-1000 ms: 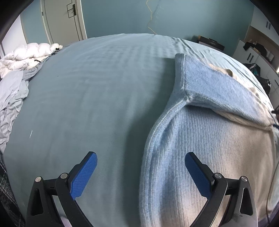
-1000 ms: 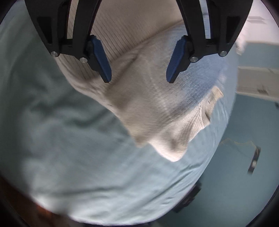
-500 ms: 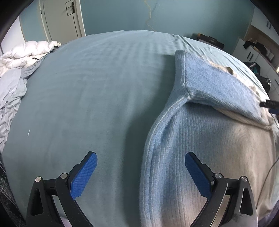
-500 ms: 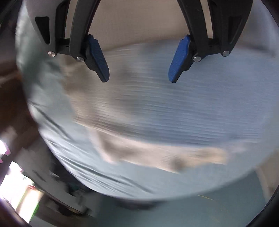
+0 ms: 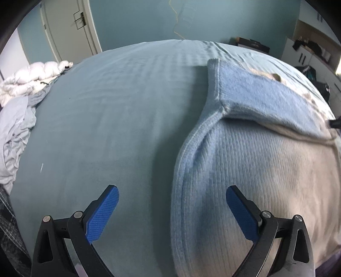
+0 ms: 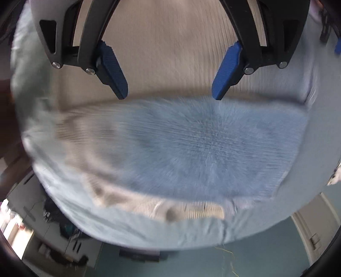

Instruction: Fold small clothes

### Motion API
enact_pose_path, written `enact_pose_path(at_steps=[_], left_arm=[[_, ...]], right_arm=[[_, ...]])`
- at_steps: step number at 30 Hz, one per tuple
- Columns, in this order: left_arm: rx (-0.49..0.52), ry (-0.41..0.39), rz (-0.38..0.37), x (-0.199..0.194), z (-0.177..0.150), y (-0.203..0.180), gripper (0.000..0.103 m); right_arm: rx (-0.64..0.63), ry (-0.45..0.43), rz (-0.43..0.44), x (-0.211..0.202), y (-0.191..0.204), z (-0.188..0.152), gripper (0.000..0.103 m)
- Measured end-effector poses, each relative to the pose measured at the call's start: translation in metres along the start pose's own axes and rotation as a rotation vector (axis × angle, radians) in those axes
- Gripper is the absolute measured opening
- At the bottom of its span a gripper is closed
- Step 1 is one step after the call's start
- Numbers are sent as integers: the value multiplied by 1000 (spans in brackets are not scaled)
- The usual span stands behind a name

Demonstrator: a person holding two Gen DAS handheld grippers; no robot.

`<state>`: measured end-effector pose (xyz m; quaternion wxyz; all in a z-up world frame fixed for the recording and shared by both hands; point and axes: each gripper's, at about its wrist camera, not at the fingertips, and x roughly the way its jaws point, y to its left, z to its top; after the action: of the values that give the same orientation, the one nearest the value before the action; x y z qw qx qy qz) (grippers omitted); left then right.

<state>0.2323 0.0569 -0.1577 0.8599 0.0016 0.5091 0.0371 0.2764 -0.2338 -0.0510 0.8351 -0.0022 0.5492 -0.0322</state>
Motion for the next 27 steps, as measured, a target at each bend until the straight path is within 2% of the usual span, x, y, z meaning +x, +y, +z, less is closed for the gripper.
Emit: enact_pose_path(at_steps=[3,4,7,10,13,15,18,19,21,24,27], left_arm=[[29,-16,24,-7,-5,-6,102],[35,-22,31,-10,-8,-7,102],[24,-27,14,-20,-17,-8,102],[26,-20,2,-29,-29,-10,102],[-11,26,-21,-40,-36,-5,102],[-74,36,-29,-55,-38,4,102],[-129,19,-69,-82,-47,13,102],[-134,16,-78,-89,-51,14,102],[-128,20,-66,-101,-61,15,102],[-104,26,-35,-110,-76,12,102],[-84,23,-24,-116,-88,6,102]], right_arm=[[-32,-60,30,-67,-37,-25,79],[-18,-80,51,-90,-53,-37,84],[70,-111,135,-130,-91,-60,98],[195,-104,214,-154,-140,-99,98],[275,-87,155,-151,-178,-136,98],[343,-99,132,-141,-201,-162,98],[439,-139,206,-110,-228,-205,98],[459,-156,201,-102,-233,-214,98],[537,-115,178,-87,-246,-225,98],[629,-48,318,-73,-259,-227,98],[623,6,327,-62,-253,-222,98]])
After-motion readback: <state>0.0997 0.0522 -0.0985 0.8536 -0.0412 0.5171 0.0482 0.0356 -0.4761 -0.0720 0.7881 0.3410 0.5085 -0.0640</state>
